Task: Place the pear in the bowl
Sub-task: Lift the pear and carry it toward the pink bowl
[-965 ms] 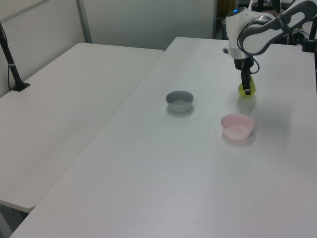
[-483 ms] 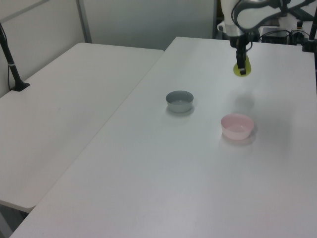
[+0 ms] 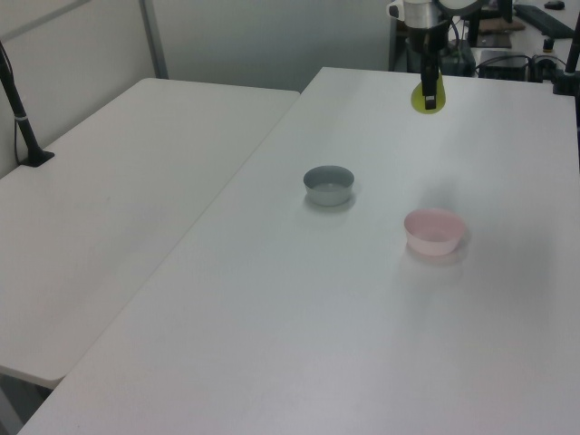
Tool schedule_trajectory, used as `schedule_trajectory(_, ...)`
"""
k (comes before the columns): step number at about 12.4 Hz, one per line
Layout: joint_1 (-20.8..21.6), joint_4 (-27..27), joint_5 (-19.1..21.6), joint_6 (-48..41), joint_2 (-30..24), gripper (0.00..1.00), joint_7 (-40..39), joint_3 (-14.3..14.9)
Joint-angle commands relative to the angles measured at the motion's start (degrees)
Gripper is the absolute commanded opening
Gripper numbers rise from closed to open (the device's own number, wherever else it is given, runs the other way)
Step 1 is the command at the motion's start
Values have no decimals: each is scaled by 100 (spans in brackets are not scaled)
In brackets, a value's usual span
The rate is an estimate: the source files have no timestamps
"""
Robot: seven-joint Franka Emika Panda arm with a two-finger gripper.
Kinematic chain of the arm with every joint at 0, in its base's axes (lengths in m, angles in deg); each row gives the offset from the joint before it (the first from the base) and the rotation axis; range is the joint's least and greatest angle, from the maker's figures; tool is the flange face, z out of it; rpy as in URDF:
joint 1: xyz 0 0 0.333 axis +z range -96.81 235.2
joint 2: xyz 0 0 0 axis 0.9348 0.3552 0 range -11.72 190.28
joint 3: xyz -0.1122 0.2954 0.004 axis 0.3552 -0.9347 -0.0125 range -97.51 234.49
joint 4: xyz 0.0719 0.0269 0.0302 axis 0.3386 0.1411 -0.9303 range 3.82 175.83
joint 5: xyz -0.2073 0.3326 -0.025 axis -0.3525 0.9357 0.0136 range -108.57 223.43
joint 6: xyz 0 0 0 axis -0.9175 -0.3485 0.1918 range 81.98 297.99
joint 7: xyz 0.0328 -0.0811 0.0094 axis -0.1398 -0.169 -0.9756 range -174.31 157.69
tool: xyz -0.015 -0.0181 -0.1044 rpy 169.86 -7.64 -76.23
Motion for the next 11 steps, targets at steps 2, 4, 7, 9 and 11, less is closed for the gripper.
schedule_trajectory(2, 871, 30, 72, -128, -152, 40, 806, 6)
schedule_trajectory(4, 1364, 74, 72, -145, -179, 40, 1255, -3)
schedule_trajectory(7, 2006, 389, 63, -137, -319, 40, 1668, -3)
schedule_trajectory(9, 2253, 504, 63, -163, -416, 40, 1879, -3)
schedule_trajectory(11, 2298, 863, 63, -84, -539, 40, 1942, -3)
